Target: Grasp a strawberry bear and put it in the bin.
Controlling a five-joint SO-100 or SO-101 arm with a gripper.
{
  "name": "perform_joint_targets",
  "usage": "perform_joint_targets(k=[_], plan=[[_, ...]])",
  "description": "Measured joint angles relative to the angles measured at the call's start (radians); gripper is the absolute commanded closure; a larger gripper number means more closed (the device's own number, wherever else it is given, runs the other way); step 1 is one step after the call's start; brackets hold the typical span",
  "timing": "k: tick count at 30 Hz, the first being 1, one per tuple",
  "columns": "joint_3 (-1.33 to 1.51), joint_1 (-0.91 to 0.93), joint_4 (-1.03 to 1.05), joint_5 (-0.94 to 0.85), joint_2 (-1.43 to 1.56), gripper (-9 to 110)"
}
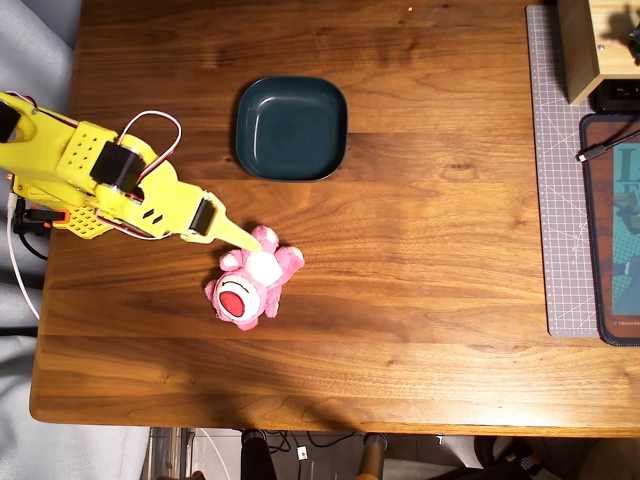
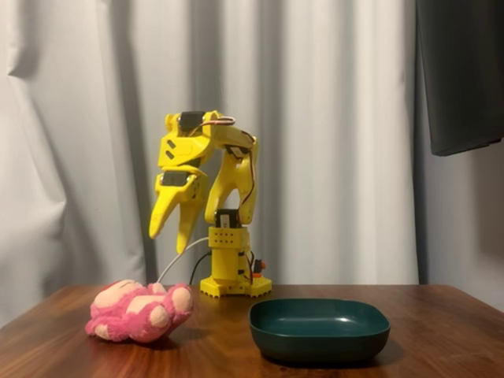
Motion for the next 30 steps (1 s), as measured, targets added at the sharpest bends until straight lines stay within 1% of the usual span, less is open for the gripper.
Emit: perform_joint_targets(k=[3,7,14,25,30], plan=[[0.037,0.005,0.017,0.0,0.0,44],[0.083,0.005,0.015,0.0,0.0,44],[0.227,0.003,-0.189,0.0,-0.009,47],[0.229,0.003,-0.327,0.023,-0.195,48],[0.193,0.003,-0.351,0.043,-0.276,49]])
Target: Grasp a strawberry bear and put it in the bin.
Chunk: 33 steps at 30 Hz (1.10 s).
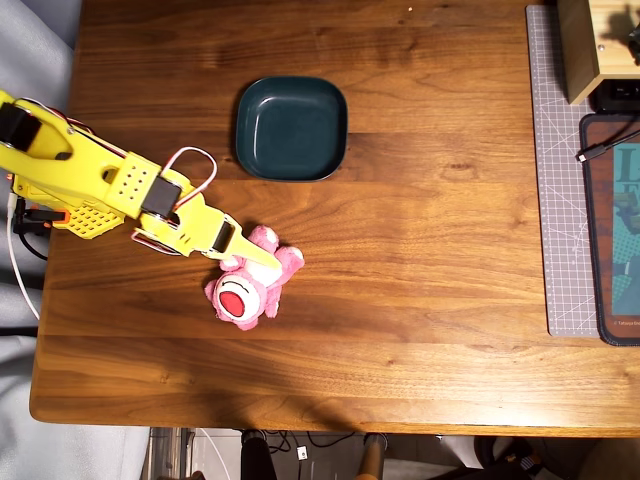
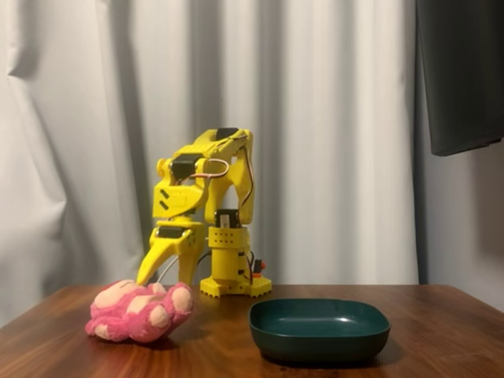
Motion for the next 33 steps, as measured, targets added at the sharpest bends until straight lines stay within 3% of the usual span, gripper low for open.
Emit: perform_joint_targets(k=[22,24,27,33], plan=[[-0.247,-0.086,-0.035,0.031,-0.284,51],[-0.247,-0.086,-0.035,0.031,-0.284,60],[-0.247,-0.086,-0.035,0.031,-0.284,86],[-0.259,-0.087,-0.049,0.031,-0.284,99]])
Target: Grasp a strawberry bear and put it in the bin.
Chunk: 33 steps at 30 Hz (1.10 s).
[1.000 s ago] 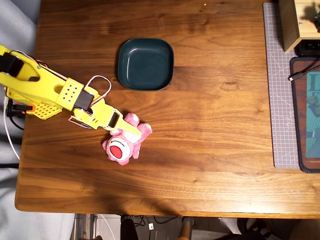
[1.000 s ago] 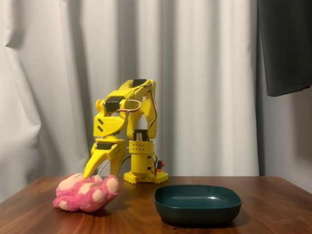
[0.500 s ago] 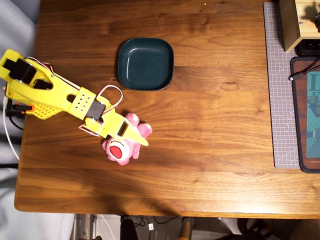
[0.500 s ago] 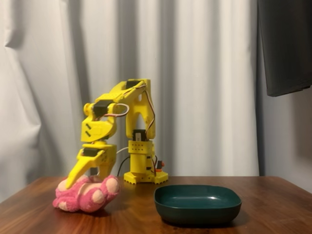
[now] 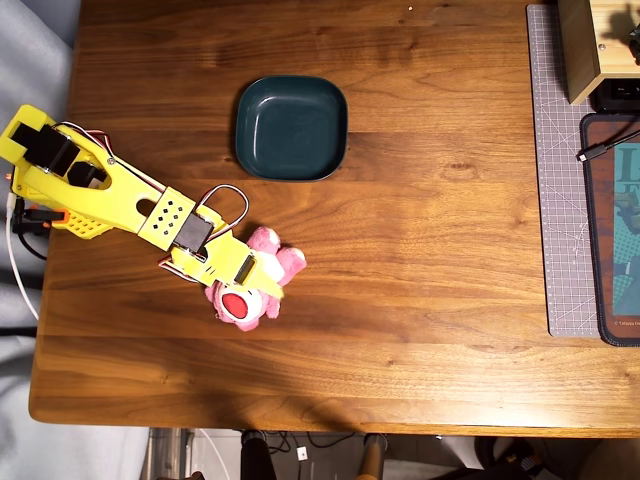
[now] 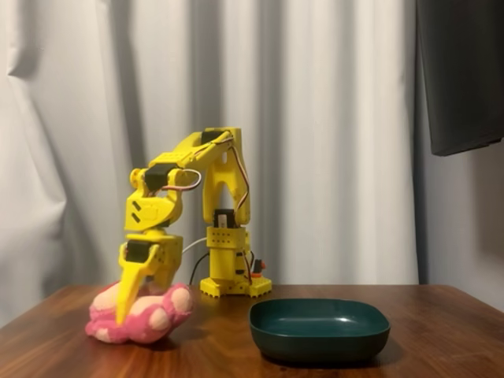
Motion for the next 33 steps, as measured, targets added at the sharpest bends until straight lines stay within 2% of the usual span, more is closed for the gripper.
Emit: perform_joint_targets(k=[16,19,27,33], plan=[[-0.012,0.003,0.028,0.02,0.009,102],[-0.009,0.074,0.12,0.075,0.089,102],[-0.055,0.43,0.356,0.284,0.569,102],[-0.089,0.479,0.319,0.308,0.666,102]])
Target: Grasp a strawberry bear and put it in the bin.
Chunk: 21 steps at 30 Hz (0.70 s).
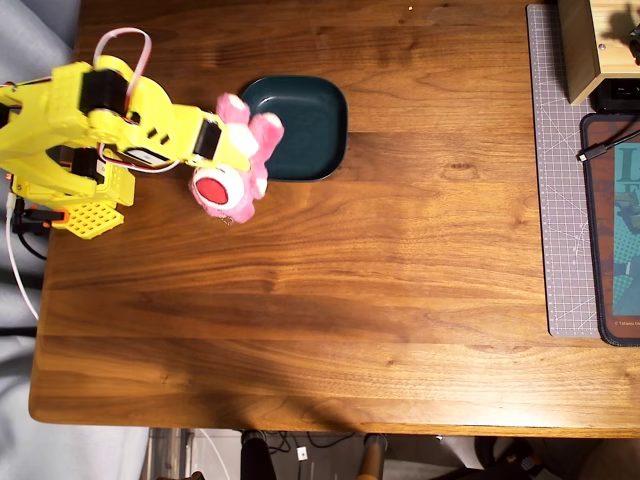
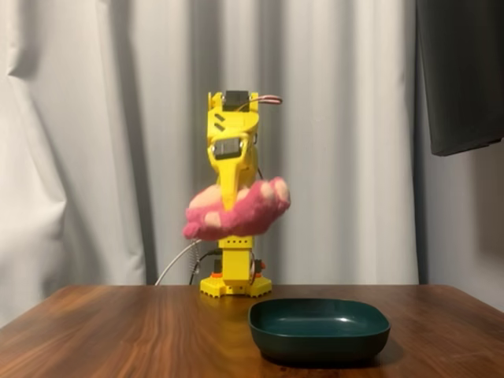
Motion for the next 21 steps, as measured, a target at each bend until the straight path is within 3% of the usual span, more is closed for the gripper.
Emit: perform_joint_targets(k=[4,13,21], plan=[[0.026,0.02,-0.138,-0.015,0.029,102],[0.104,0.272,-0.334,-0.029,0.02,102],[0.164,0.325,-0.511,-0.029,-0.114,102]])
